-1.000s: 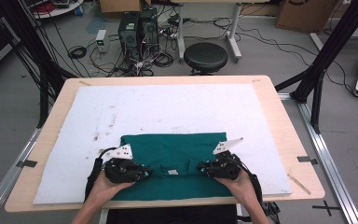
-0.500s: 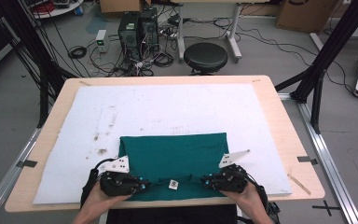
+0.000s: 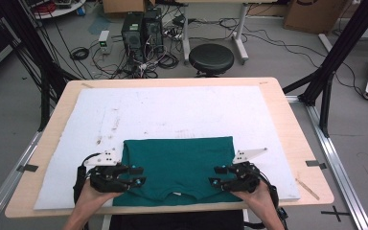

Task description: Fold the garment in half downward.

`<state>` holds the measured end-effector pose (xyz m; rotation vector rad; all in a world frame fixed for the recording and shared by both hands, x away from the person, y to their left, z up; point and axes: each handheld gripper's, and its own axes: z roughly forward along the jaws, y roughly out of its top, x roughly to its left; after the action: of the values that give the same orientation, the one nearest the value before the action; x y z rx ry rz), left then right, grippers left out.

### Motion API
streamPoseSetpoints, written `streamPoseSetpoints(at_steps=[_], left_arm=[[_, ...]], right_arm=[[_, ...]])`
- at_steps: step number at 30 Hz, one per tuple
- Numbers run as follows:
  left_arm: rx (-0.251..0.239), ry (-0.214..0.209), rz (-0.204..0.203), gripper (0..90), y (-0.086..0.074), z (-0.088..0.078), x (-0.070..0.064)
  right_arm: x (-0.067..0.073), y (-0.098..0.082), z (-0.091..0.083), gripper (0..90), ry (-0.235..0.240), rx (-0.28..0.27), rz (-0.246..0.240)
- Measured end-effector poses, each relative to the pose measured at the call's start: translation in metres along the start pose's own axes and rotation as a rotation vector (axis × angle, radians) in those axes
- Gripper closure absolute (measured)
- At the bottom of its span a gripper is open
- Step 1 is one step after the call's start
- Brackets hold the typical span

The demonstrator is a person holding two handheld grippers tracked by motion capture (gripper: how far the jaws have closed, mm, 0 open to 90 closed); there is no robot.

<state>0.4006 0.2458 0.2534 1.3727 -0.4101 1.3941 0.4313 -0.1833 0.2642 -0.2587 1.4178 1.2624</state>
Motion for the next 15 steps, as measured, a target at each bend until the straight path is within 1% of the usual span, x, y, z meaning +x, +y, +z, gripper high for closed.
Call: streamPoseSetpoints(at_steps=[1,2,3,4,6,9,11,12,13,14,15], left_arm=[[-0.005,0.014,0.001,57.9,0.002,-0.002,0.002],[-0.015,0.039,0.001,57.3,0.004,-0.003,0.004],[-0.021,0.064,0.002,55.0,0.006,-0.005,0.007],[-0.028,0.085,0.000,53.8,0.009,-0.006,0.009],[-0.037,0.127,0.008,50.5,0.013,-0.008,0.014],[-0.028,0.177,0.029,46.6,0.023,-0.009,0.020],[-0.026,0.215,0.042,45.8,0.029,-0.010,0.025],[-0.031,0.240,0.045,44.7,0.033,-0.010,0.027],[-0.034,0.247,0.042,43.4,0.035,-0.011,0.029],[-0.045,0.263,0.043,42.8,0.038,-0.012,0.032],[-0.057,0.274,0.039,42.0,0.039,-0.013,0.034]], right_arm=[[-0.001,0.002,0.000,45.1,-0.029,-0.009,-0.005],[-0.003,0.003,0.000,40.4,-0.061,-0.023,-0.001],[-0.004,0.005,0.000,38.2,-0.092,-0.035,0.002],[-0.006,0.007,0.000,38.0,-0.115,-0.045,0.010],[-0.009,0.010,0.000,35.2,-0.155,-0.065,0.028],[-0.015,0.015,-0.002,33.0,-0.213,-0.086,0.044],[-0.019,0.019,-0.003,31.6,-0.245,-0.102,0.056],[-0.021,0.020,-0.004,30.9,-0.265,-0.108,0.065],[-0.024,0.022,-0.005,30.8,-0.291,-0.125,0.070],[-0.025,0.023,-0.006,30.7,-0.297,-0.131,0.071],[-0.028,0.025,-0.007,30.2,-0.316,-0.141,0.076]])
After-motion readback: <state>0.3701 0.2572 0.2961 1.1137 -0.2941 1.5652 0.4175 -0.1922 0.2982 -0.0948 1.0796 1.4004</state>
